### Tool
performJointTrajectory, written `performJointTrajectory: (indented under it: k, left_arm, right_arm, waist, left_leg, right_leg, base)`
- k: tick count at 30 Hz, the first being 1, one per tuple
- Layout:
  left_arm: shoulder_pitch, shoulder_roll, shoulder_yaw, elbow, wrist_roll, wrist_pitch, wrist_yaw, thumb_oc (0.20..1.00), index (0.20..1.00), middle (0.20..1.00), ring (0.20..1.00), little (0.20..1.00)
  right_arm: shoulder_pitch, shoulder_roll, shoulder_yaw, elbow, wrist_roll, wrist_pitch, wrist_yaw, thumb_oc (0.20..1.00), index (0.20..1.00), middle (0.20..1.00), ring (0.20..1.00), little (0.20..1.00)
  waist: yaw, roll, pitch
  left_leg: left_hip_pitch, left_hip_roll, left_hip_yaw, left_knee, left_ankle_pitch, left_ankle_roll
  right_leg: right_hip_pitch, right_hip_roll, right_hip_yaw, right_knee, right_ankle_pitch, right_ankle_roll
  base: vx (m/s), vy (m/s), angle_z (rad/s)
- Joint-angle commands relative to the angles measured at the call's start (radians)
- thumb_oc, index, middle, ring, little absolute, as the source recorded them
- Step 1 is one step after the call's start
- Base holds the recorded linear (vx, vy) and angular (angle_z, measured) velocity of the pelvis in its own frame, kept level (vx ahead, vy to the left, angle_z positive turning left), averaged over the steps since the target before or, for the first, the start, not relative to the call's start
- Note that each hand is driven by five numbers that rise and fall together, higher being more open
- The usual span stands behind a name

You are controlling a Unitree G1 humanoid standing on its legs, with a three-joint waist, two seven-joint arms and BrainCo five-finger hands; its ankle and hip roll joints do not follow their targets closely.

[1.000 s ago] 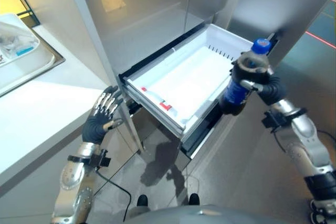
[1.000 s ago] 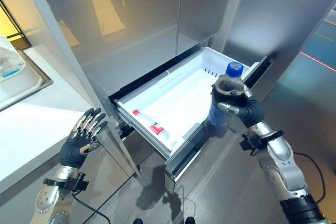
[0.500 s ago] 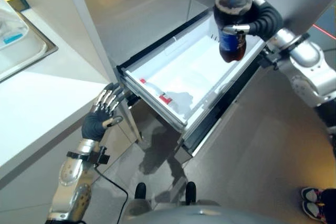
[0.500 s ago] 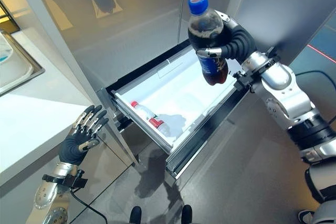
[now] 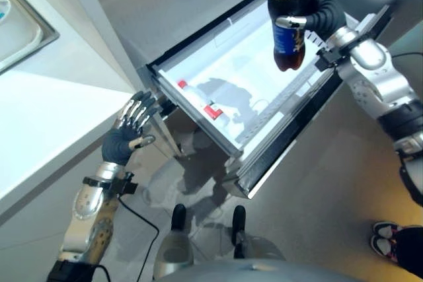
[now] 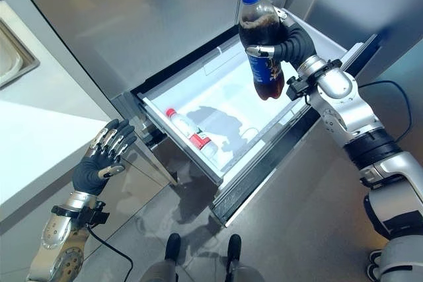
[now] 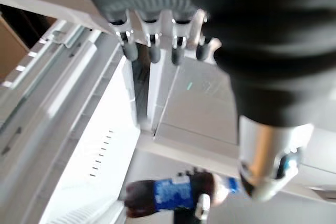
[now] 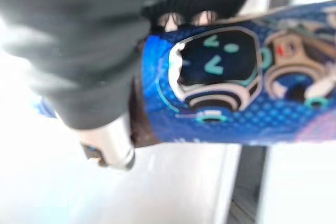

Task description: Take the drinks into the refrigerator

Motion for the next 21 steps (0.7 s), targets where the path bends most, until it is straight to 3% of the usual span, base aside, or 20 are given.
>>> performJointTrajectory:
  k: [1, 21]
  left_arm:
    - [-0.009, 0.063, 0.007, -0.093, 0.000, -0.078, 0.021, 1.000, 1.000, 1.000, 1.000, 1.000]
    - [-0.070, 0.097, 0.017, -0.135, 0.035, -0.118, 0.087, 1.000, 1.000, 1.000, 1.000, 1.000]
  right_arm:
    - [-0.200, 0.012, -0.034, 0.018, 0.002, -0.082, -0.045, 0.200, 0.200, 0.200, 0.200, 0.200]
    - [-0.289, 0.144, 0.022, 0.266, -0.133, -0.062, -0.116, 0.200, 0.200, 0.200, 0.200, 0.200]
  waist:
    - [0.017, -0.025, -0.003]
    - [0.058, -0.007, 0.124]
  left_leg:
    - [-0.058, -0.085, -0.044, 0.058, -0.028, 0.099]
    - [-0.164, -0.076, -0.035, 0.062, 0.013, 0.089]
  right_leg:
    - [-0.011, 0.004, -0.047, 0.105, -0.088, -0.003]
    - [-0.143, 0.003, -0.047, 0.152, -0.073, -0.003]
  base:
    - [-0.05, 0.008, 0.02]
    - [-0.05, -0.005, 0.00]
